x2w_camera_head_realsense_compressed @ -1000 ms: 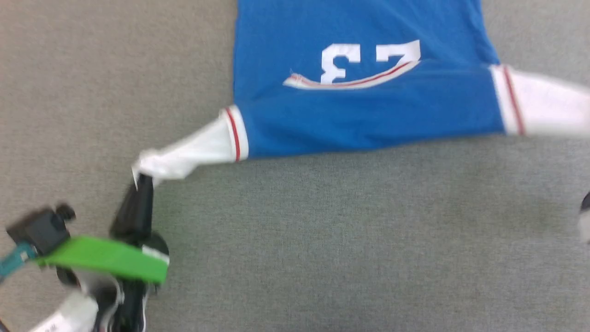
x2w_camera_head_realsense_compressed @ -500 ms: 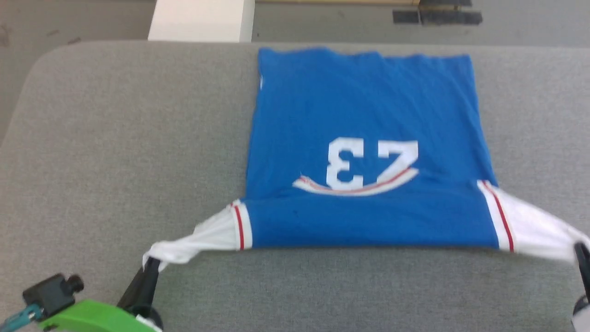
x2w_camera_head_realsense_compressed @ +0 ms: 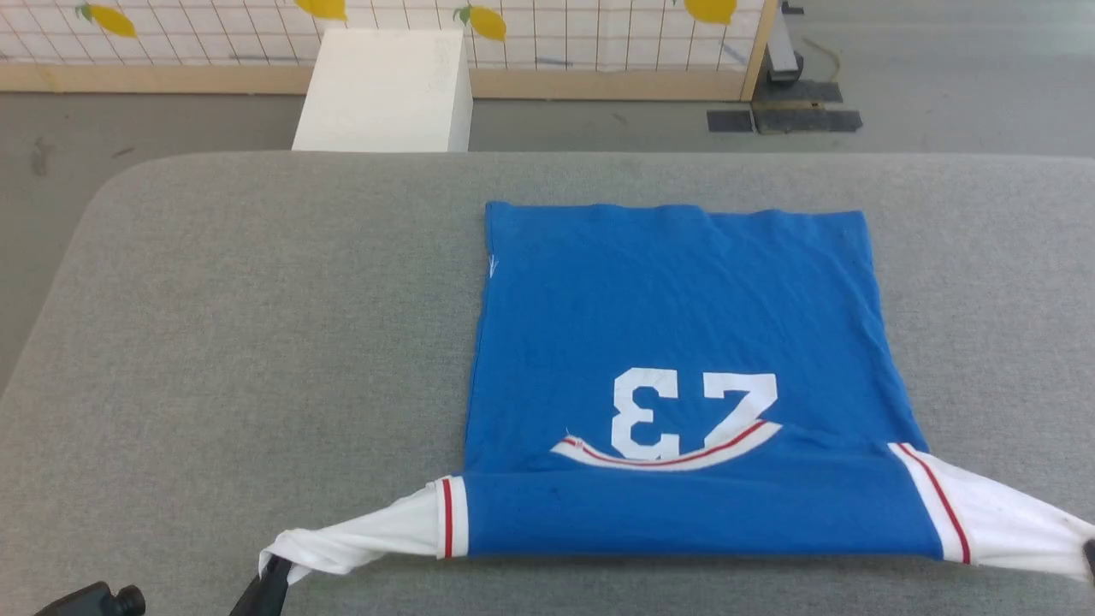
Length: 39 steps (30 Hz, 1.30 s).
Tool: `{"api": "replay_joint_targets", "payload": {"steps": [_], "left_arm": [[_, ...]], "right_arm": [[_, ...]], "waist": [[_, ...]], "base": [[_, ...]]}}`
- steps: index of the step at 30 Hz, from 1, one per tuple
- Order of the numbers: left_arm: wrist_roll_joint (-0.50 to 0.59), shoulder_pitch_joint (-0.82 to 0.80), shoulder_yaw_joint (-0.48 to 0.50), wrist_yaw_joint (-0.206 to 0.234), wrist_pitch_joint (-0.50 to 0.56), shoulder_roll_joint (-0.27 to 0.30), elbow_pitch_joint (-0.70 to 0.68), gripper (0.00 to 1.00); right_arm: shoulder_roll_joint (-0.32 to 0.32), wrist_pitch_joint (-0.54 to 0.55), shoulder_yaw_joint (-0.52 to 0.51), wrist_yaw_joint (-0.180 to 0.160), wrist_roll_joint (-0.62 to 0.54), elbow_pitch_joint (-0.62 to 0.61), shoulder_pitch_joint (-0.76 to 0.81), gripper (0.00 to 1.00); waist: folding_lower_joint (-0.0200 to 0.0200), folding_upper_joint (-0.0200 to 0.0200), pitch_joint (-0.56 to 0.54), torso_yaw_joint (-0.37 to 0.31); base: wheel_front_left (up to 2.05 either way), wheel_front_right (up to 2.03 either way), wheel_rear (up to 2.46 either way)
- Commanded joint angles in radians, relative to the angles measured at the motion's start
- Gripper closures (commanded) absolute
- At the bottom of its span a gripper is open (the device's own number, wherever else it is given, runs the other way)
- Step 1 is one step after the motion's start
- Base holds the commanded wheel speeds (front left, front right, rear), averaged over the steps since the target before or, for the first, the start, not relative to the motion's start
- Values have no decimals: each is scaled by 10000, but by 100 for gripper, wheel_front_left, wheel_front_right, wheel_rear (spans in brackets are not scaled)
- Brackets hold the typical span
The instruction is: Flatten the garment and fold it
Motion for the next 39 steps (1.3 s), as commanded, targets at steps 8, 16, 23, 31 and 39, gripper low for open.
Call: {"api": "replay_joint_targets", "payload": {"steps": [8,16,23,31,39], "left_arm": [[463,50,-147,174,102,333,-431,100],[1124,-871,-846,259,435,376,-755,100],[1353,-1502,-1234,339,656,247,-769,100],[1486,-1721,-1411,366,611,114,-775,100],[1895,-2046,-1503,242,352,107,-1099,100]], "right_arm": [[13,62,72,-15,227,241,263,100],[15,-126,836,-15,-516,2004,-358,100],[15,-615,1166,-15,-831,3838,-1323,100],[-144,13,826,-15,-757,3588,-1540,0],[-646,1161,-366,-15,-481,107,-1915,0]], "waist": [[1,0,73,176],[1,0,441,305],[1,0,658,259],[1,0,848,149],[1,0,1482,222]], "base": [[0,0,0],[0,0,0],[0,0,0],[0,0,0],[0,0,0]]}}
